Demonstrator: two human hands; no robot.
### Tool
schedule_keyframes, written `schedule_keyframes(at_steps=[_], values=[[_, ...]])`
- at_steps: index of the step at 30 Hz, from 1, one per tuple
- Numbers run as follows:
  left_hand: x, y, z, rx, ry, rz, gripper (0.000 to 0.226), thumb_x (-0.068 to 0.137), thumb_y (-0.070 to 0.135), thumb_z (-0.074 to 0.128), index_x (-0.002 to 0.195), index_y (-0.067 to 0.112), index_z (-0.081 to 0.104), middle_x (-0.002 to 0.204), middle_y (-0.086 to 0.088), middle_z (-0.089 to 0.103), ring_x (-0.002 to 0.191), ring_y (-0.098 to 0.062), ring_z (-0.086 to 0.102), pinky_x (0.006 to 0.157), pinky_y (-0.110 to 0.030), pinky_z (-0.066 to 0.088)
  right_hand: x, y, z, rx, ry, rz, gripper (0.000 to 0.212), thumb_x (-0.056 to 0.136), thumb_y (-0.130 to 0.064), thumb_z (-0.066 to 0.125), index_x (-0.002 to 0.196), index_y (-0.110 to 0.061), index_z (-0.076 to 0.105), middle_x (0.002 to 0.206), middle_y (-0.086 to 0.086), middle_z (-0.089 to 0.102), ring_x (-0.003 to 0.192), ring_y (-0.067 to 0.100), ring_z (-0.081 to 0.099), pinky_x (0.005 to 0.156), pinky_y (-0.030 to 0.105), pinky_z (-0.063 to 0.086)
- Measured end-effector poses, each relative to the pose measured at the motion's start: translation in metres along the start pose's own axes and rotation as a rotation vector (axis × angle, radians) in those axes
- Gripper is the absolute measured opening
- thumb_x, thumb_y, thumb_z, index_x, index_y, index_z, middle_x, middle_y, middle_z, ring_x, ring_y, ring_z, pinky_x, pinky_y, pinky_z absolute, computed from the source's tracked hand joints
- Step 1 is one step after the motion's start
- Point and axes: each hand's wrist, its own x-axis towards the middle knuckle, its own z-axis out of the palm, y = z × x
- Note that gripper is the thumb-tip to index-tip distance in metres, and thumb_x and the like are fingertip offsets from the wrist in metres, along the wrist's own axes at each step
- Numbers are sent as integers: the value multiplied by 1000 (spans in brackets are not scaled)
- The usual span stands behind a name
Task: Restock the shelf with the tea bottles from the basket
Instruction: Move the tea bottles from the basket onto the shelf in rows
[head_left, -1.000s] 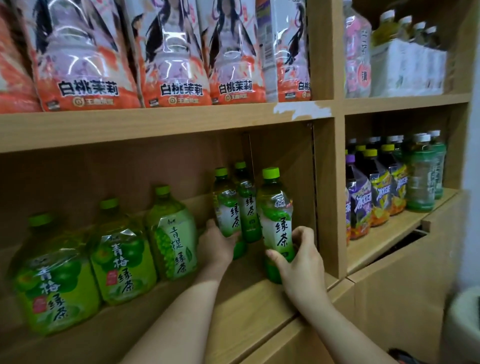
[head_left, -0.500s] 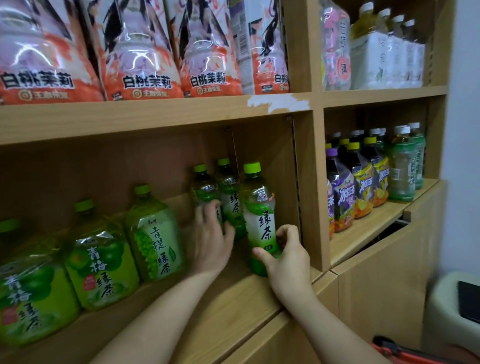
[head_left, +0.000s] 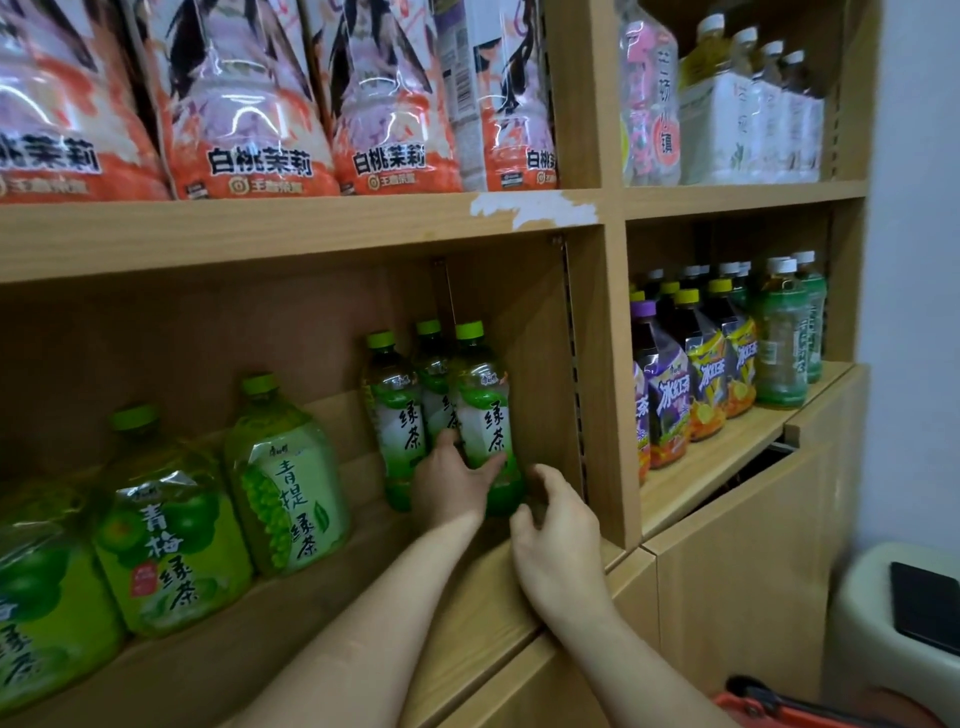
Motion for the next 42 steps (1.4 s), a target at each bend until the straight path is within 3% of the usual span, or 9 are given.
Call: schedule_keyframes(at_steps=[4, 7, 9, 12, 20, 26, 33, 37, 42], values=[[11, -6, 0, -16, 68, 22, 46, 79, 42, 72, 104, 8, 55, 97, -9, 67, 86, -24, 62, 60, -28, 39, 1, 2, -1, 30, 15, 4, 45, 92, -15, 50, 137, -15, 46, 135, 3, 54, 126, 17, 48, 103, 23, 34], [17, -8, 0, 7, 62, 25, 44, 77, 45, 73, 96, 12, 51, 96, -9, 66, 87, -26, 61, 61, -30, 42, 2, 2, -2, 19, -16, 1, 47, 93, -17, 50, 139, -15, 43, 137, 3, 53, 128, 17, 46, 104, 24, 33], [17, -14, 1, 77, 46, 41, 54, 75, 53, 71, 107, 14, 53, 109, -9, 60, 101, -28, 56, 75, -37, 49, 2, 0, -1, 21, -61, 3, 49, 94, -21, 50, 141, -15, 40, 139, 4, 51, 129, 18, 46, 104, 24, 33], [14, -28, -5, 288, 50, 123, 70, 73, 66, 63, 124, 20, 49, 125, -9, 46, 119, -28, 40, 92, -37, 41, 3, -1, 1, -2, -151, -22, 51, 94, -29, 50, 142, -18, 38, 138, 3, 52, 126, 19, 49, 104, 30, 39], [17, -35, -10, 273, -66, 211, 68, 81, 53, 63, 135, 15, 44, 132, -9, 46, 125, -26, 38, 99, -35, 36, 4, 0, 3, 19, -183, -50, 49, 92, -33, 49, 139, -26, 37, 128, 1, 59, 115, 19, 56, 96, 36, 46], [14, -43, -28, 207, 202, 176, 65, 77, 39, 72, 133, 17, 46, 129, -16, 40, 119, -33, 36, 96, -38, 34, 3, -1, -3, 100, -103, -14, 48, 95, -29, 49, 142, -20, 38, 131, 3, 56, 118, 18, 53, 94, 26, 40], [-7, -27, -43, 86, -46, 109, 60, 83, 28, 66, 136, 20, 40, 145, -10, 28, 132, -31, 34, 106, -38, 31, 2, -3, -15, 246, -136, 23, 39, 90, -24, 58, 128, -19, 54, 120, -5, 60, 99, 1, 54, 91, 18, 40], [-52, 10, -64, -40, -144, 267, 40, 86, 23, 60, 125, 26, 50, 132, 2, 48, 119, -15, 49, 98, -32, 41, -17, 0, -53, 254, -255, -62, 31, 86, -14, 64, 116, -20, 59, 112, -5, 63, 91, -4, 59, 85, 9, 46], [-135, 59, -62, -331, -219, 426, 18, 86, 12, 59, 97, 24, 67, 95, 14, 66, 85, 2, 60, 76, -14, 46, -62, 19, -148, 75, -364, -83, 22, 85, -17, 67, 104, -28, 64, 92, -1, 71, 83, 17, 67, 79, 28, 51]])
